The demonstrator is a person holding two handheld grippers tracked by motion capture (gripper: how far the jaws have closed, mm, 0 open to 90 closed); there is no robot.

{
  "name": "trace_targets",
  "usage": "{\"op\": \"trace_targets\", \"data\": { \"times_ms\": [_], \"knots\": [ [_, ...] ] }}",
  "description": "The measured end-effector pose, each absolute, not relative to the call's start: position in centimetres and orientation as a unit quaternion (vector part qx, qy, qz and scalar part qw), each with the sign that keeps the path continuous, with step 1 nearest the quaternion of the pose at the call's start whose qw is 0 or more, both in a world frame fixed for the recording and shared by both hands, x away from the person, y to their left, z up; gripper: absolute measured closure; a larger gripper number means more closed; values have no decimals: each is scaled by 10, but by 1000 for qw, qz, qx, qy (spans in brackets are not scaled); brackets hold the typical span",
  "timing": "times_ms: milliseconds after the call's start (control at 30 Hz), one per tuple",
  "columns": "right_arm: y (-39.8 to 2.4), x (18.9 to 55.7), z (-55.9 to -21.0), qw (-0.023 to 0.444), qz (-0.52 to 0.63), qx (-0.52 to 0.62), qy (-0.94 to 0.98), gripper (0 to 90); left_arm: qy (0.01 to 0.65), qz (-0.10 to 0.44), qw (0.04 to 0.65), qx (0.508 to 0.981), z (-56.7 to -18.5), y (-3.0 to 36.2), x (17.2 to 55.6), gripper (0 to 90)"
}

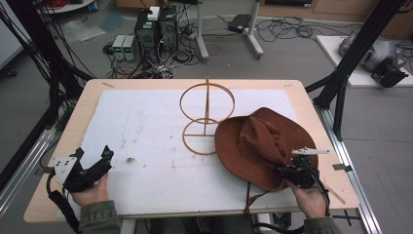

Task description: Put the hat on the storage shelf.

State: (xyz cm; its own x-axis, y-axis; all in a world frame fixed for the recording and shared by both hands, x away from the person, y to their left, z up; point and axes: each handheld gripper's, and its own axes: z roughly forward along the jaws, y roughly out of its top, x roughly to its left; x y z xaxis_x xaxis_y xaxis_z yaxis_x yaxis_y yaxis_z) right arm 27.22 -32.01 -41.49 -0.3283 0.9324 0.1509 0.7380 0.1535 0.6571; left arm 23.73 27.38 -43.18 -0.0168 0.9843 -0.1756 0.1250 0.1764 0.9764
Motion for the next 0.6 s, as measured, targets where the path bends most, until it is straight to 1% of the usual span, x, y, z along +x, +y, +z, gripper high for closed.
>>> {"op": "trace_targets", "data": {
  "times_ms": [33, 133, 167, 200, 233, 267, 300, 333, 367, 400, 433, 467, 500, 533, 567, 600],
  "knots": [
    [-322, 268, -413, 166, 343, 557, 738, 884, 574, 421, 510, 483, -432, 274, 238, 119],
    [-323, 266, -409, 173, 356, 555, 732, 883, 575, 420, 511, 482, -432, 273, 238, 119],
    [-325, 263, -405, 190, 372, 556, 719, 883, 575, 418, 512, 483, -432, 273, 237, 119],
    [-325, 263, -405, 190, 372, 556, 719, 883, 575, 417, 512, 483, -432, 273, 237, 119],
    [-326, 261, -402, 206, 383, 558, 706, 883, 575, 417, 514, 481, -432, 273, 237, 119],
    [-326, 261, -402, 206, 383, 558, 706, 883, 575, 417, 514, 481, -432, 273, 237, 119],
    [-326, 257, -399, 230, 399, 560, 689, 883, 576, 416, 514, 480, -432, 273, 237, 120],
    [-326, 257, -399, 230, 399, 560, 689, 883, 576, 416, 514, 480, -432, 273, 237, 119],
    [-326, 254, -394, 254, 414, 556, 674, 883, 574, 416, 516, 481, -432, 273, 236, 120],
    [-326, 254, -394, 254, 414, 556, 674, 883, 574, 416, 516, 481, -432, 273, 236, 119],
    [-324, 251, -388, 279, 421, 546, 669, 882, 575, 416, 516, 479, -432, 273, 236, 119],
    [-324, 251, -388, 279, 421, 546, 669, 882, 575, 416, 516, 479, -432, 273, 236, 119],
    [-321, 248, -383, 300, 426, 538, 662, 882, 575, 415, 516, 480, -432, 273, 236, 119],
    [-321, 248, -383, 300, 426, 538, 662, 882, 576, 413, 518, 479, -433, 273, 236, 119],
    [-318, 245, -378, 321, 434, 530, 654, 882, 577, 411, 519, 478, -433, 273, 236, 120],
    [-318, 245, -378, 321, 434, 530, 654, 882, 577, 411, 519, 478, -433, 273, 236, 119]
  ]
}}
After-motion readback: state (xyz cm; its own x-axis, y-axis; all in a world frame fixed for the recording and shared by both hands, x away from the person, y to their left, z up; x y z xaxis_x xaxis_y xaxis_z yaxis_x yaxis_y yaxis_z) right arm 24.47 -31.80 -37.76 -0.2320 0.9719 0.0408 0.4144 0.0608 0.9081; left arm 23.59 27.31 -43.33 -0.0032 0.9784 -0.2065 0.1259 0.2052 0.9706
